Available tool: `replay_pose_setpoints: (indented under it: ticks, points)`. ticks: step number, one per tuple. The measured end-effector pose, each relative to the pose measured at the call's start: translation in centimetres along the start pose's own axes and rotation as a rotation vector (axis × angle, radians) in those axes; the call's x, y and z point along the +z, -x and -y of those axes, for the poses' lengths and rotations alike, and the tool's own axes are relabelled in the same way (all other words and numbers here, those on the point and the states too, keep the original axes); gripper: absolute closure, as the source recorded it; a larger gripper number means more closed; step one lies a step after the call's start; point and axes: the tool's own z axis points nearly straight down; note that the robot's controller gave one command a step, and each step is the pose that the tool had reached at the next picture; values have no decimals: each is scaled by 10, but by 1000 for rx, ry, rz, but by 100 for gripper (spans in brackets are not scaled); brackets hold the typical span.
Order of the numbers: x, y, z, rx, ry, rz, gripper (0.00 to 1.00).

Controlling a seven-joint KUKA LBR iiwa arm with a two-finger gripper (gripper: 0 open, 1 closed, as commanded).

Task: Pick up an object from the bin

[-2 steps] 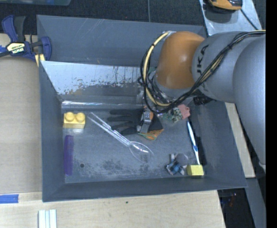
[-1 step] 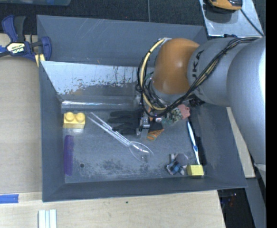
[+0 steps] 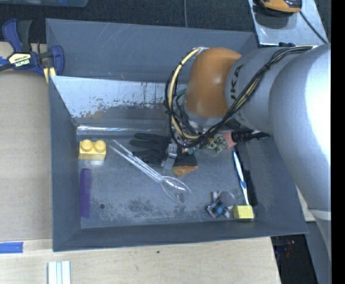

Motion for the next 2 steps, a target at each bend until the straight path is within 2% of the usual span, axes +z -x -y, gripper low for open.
replay_pose_setpoints:
  ticks: [1,2]
  points:
    - [3,7,9,-218,0,10,100]
    - [3,7,9,-217,0,10,100]
